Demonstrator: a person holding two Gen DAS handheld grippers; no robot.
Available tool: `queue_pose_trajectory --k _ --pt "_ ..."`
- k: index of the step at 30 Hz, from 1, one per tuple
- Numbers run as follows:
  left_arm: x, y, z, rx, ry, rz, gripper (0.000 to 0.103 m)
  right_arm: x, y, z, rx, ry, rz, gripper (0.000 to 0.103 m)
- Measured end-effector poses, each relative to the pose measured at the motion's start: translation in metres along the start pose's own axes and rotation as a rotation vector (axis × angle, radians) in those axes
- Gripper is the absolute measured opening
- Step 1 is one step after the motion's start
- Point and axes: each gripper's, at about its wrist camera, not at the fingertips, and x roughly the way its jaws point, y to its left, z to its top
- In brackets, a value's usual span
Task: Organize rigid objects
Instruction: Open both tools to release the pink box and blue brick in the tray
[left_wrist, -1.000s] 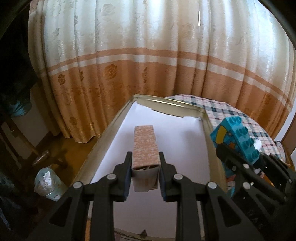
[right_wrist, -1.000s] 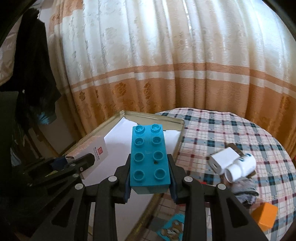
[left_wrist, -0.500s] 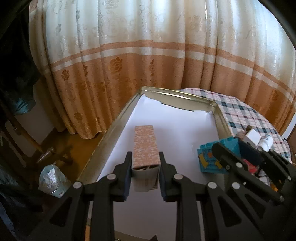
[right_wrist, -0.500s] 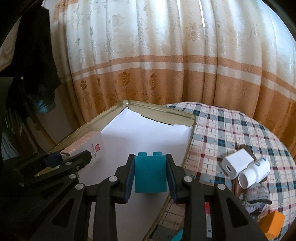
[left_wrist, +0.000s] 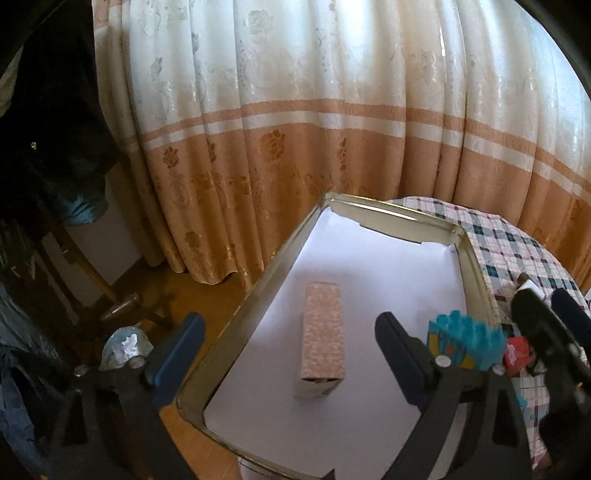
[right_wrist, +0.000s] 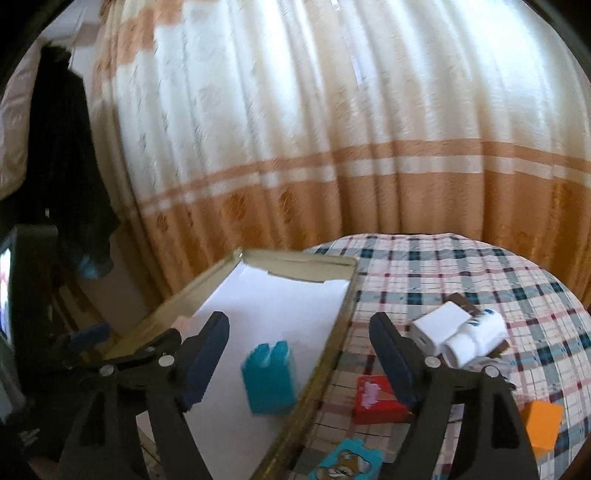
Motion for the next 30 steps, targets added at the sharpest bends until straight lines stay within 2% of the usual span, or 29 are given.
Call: queue_pose_trajectory --k 12,18,30 --pt "-0.016 -0.039 -0.019 0.027 -0.033 -0.045 0.098 -0.018 -0.036 -0.007 0.060 -0.013 -0.106 0.080" --pt "-0.026 -0.043 -0.019 -0.015 -0.049 -0.083 0.098 -0.029 -0.046 -0.009 0.060 -0.039 -0.144 0.080" --pt "-0.033 -0.064 -0.030 0.045 -0.048 -0.102 0.098 -0.034 -0.060 -0.012 0.081 -0.007 -0.165 0.080"
